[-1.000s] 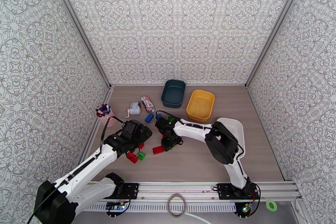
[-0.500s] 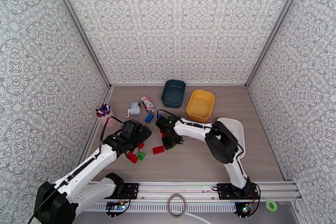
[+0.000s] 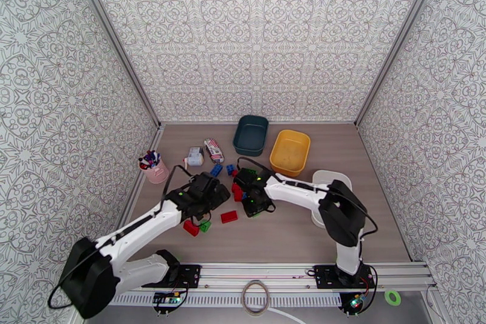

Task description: Sort the legos into containers by color

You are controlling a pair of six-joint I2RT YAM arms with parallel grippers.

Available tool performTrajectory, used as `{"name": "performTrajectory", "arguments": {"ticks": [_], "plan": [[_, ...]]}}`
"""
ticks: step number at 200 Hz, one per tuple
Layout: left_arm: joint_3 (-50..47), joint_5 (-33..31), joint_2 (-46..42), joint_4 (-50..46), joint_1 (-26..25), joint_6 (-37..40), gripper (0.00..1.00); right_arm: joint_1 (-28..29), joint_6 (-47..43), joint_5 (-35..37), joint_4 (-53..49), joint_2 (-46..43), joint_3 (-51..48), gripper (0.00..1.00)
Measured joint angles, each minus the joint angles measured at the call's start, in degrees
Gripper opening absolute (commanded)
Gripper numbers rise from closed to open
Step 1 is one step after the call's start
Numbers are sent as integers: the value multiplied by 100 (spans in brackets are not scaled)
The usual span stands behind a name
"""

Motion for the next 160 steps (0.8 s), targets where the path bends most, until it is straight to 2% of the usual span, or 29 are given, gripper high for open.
{"name": "performTrajectory", "arguments": {"ticks": [40,90,118,160], "plan": [[577,7,627,363,-404,35,99,-321,184,2,15,-470,-299,25],[1104,245,1233,765,-601,286,99,-990,328,-7,-22,-1005,-396,24],[1740,417,1779,866,-826,651,99,-1639,444,-39,-33,-1598,-566,24],[2909,798,2828,911,-1239,1338,99,-2949,540,0,-168,-2520,-999,24]]}}
